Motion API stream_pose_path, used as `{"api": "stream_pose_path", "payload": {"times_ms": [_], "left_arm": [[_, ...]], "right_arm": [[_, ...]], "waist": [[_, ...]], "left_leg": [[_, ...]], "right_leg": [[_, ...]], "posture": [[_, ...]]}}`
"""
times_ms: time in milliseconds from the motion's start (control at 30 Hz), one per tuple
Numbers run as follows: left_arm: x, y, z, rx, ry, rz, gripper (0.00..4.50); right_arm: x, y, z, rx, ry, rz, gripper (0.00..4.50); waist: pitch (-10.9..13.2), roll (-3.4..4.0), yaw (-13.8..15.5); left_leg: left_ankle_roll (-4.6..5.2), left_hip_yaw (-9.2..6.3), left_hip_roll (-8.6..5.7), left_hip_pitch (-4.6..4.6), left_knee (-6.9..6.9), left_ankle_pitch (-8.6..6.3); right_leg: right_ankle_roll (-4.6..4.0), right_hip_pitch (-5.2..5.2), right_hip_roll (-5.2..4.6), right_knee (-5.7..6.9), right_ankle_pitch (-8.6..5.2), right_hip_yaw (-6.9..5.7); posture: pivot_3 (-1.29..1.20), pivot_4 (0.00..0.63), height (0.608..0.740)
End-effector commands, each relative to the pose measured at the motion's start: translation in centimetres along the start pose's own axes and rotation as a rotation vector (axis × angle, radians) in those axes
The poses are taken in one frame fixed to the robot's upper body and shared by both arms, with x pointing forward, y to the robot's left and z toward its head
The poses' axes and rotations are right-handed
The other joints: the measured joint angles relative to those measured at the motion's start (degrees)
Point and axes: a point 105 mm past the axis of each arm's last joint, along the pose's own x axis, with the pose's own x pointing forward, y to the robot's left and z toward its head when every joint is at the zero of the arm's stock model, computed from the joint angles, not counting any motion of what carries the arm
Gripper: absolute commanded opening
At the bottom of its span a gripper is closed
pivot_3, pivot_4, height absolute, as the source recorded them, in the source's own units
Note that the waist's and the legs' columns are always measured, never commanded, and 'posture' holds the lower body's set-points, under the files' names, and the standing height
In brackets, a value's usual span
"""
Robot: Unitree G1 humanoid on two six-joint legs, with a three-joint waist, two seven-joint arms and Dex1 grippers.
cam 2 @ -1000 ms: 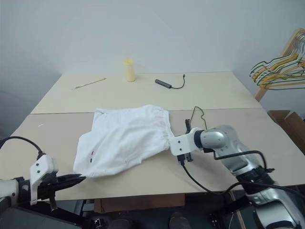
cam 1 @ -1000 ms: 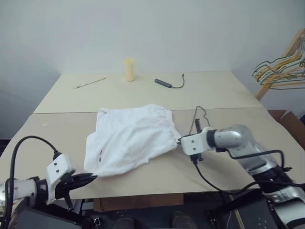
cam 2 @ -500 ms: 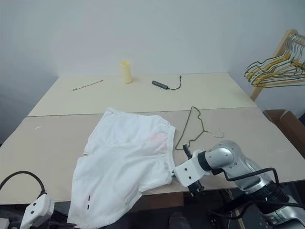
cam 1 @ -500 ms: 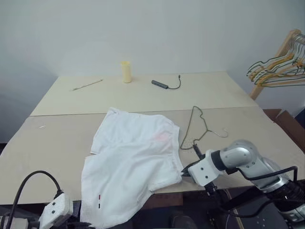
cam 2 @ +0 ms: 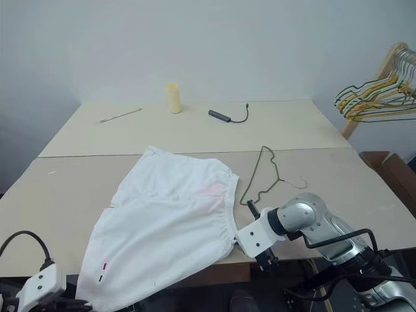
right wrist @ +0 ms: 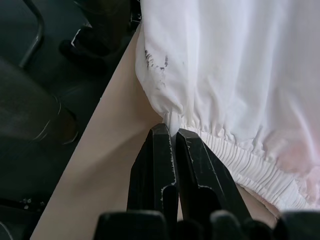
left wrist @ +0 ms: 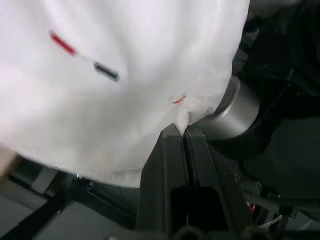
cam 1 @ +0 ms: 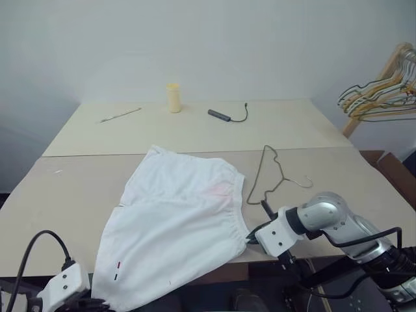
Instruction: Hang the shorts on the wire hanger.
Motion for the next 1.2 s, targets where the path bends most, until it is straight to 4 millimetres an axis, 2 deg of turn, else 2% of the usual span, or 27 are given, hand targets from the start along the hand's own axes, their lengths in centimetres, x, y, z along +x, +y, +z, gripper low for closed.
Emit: {"api": "stream_pose_path", "payload": {"times_ms": [33, 200, 333, 433, 600, 733, 867, 1033, 1200], "left_arm": [[-0.5, -0.9, 1.6, 0.062, -0.068, -0.084, 0.47], [-1.7, -0.5, 2.2, 0.113, -0.051, -0.061, 2.01], [-3.9, 0.9, 2.2, 0.128, -0.041, -0.005, 3.39], [-4.7, 2.6, 3.8, 0.161, -0.127, 0.093, 4.36], [-4.2, 2.9, 8.3, 0.192, -0.343, 0.075, 4.47], [-3.0, 2.1, 11.1, 0.225, -0.446, 0.011, 4.47], [-2.0, 1.4, 13.2, 0.246, -0.514, -0.049, 4.47], [-1.2, 1.6, 13.6, 0.268, -0.5, -0.07, 4.47], [-0.7, 1.9, 13.7, 0.286, -0.486, -0.077, 4.47]], "right_arm": [[-1.5, -1.7, -0.1, -0.001, 0.036, -0.078, 1.23], [-3.3, -1.3, -0.6, 0.062, 0.044, -0.057, 3.08], [-6.4, -3.8, -1.9, 0.271, 0.023, -0.233, 4.5], [-7.6, -6.1, -5.0, 0.54, 0.094, -0.411, 4.5], [-6.8, -9.3, -8.9, 0.919, 0.144, -0.69, 4.5], [-5.5, -9.7, -10.8, 1.078, 0.201, -0.79, 4.5], [-3.6, -8.9, -11.8, 1.121, 0.252, -0.793, 4.5], [-2.2, -6.8, -12.4, 1.064, 0.358, -0.719, 4.5], [-3.4, -4.9, -14.0, 1.037, 0.488, -0.716, 4.5]], "waist": [[0.0, -0.02, -0.2], [0.0, -0.02, -0.6], [0.0, -0.02, -0.7], [0.0, 0.03, -1.0], [-0.2, -0.18, -1.5], [-0.1, -0.04, -1.9], [-0.1, 0.0, -2.7], [-0.1, 0.07, -4.3], [-0.2, 0.16, -5.5]], "left_leg": [[-0.01, 0.02, 0.0, -0.02, 0.0, -0.01], [-0.03, 0.04, 0.0, -0.04, 0.0, -0.02], [-0.03, 0.04, 0.03, -0.01, 0.01, -0.02], [-0.03, 0.06, 0.03, 0.1, 0.02, -0.02], [-0.06, 0.05, 0.11, 0.03, 0.0, -0.03], [-0.1, -0.06, -0.01, -0.32, 0.01, -0.05], [-0.21, -0.12, -0.02, -0.39, -0.01, -0.12], [-0.21, -0.18, -0.03, -0.34, -0.02, -0.12], [-0.2, -0.28, -0.03, -0.23, 0.05, -0.11]], "right_leg": [[-0.02, -0.01, 0.0, 0.0, 0.01, 0.0], [-0.03, -0.01, 0.0, 0.0, 0.0, 0.02], [-0.03, -0.01, 0.04, 0.02, -0.01, 0.02], [-0.04, -0.02, 0.03, 0.04, -0.01, 0.03], [-0.2, -0.03, 0.11, 0.09, 0.08, 0.03], [-0.06, -0.25, 0.07, 0.09, 0.53, 0.04], [-0.03, -0.27, 0.08, 0.07, 0.53, 0.05], [-0.01, -0.19, 0.12, 0.07, 0.53, 0.05], [0.05, 0.01, 0.18, 0.05, 0.49, 0.06]], "posture": [[-0.01, 0.0, 0.74], [-0.02, 0.0, 0.74], [-0.03, 0.0, 0.74], [-0.04, 0.0, 0.74], [-0.06, 0.0, 0.74], [-0.08, 0.0, 0.74], [-0.09, 0.0, 0.74], [-0.1, 0.0, 0.74], [-0.12, 0.0, 0.74]]}}
